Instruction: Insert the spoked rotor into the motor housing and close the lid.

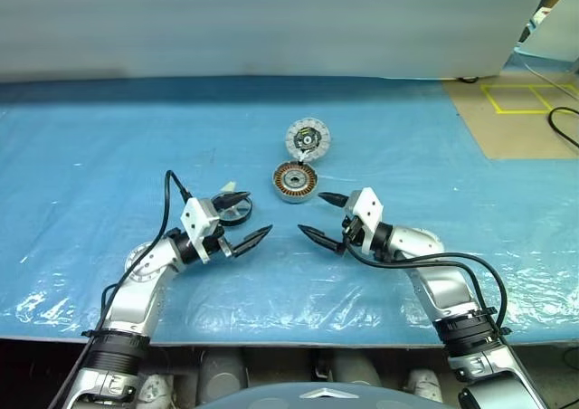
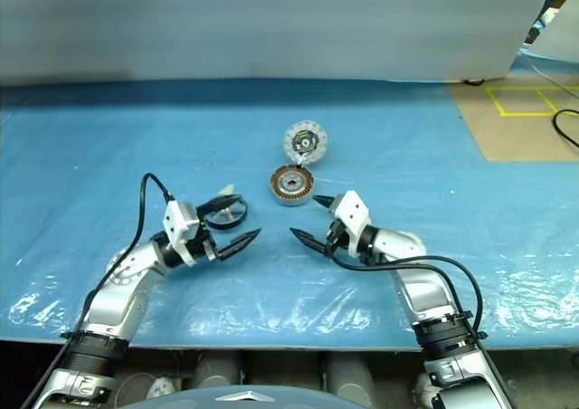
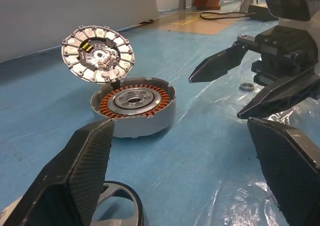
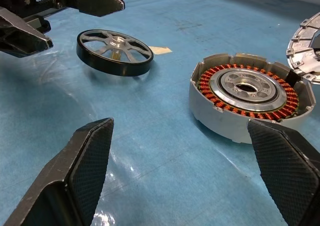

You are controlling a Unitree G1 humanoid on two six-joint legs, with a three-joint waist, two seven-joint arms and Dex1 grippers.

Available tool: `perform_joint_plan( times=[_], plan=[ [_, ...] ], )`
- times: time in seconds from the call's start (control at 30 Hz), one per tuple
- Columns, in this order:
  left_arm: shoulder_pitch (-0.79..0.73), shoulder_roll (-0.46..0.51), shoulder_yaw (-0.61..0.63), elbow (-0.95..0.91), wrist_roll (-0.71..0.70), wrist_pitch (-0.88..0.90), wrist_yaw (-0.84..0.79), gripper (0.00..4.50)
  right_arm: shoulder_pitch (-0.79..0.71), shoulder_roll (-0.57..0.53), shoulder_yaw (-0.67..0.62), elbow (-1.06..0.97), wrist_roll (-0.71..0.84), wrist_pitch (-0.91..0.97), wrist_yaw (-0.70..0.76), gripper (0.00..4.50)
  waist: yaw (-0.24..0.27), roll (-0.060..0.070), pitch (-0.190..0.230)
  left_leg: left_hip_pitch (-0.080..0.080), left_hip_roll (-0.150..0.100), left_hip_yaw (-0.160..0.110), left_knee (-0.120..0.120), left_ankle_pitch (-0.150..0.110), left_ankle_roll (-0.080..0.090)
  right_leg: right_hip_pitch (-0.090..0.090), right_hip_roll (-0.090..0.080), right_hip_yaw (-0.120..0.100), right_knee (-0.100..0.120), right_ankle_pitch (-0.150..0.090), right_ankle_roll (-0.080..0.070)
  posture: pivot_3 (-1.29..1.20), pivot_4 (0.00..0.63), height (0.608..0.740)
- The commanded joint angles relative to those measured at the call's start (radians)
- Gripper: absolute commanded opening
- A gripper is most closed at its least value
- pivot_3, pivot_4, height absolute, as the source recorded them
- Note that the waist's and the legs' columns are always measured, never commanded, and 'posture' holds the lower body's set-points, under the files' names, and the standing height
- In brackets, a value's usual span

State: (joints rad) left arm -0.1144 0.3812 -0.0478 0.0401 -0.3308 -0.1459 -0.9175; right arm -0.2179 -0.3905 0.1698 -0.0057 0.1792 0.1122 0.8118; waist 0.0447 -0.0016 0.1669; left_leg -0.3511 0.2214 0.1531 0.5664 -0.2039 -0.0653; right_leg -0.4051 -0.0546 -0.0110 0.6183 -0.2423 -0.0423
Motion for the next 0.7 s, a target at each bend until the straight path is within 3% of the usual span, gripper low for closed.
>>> perform_joint_plan(
  times=[0.03, 0.7],
  plan=[
    [0.002, 0.007, 0.015, -0.026, -0.016, -0.019, -0.011, 4.49, 0.005, -0.001, -0.008, -0.050, 0.019, -0.004, 0.005, 4.50, 0.000, 0.000, 0.000, 0.000, 0.000, 0.000, 0.000, 0.000, 0.000, 0.000, 0.000, 0.000, 0.000, 0.000, 0.000, 0.00, 0.150, 0.740],
    [-0.001, -0.002, 0.010, 0.005, -0.010, -0.035, -0.021, 4.49, 0.003, -0.006, -0.013, -0.058, 0.016, 0.003, 0.002, 4.50, 0.000, 0.000, 0.000, 0.000, 0.000, 0.000, 0.000, 0.000, 0.000, 0.000, 0.000, 0.000, 0.000, 0.000, 0.000, 0.00, 0.150, 0.740]
  ],
)
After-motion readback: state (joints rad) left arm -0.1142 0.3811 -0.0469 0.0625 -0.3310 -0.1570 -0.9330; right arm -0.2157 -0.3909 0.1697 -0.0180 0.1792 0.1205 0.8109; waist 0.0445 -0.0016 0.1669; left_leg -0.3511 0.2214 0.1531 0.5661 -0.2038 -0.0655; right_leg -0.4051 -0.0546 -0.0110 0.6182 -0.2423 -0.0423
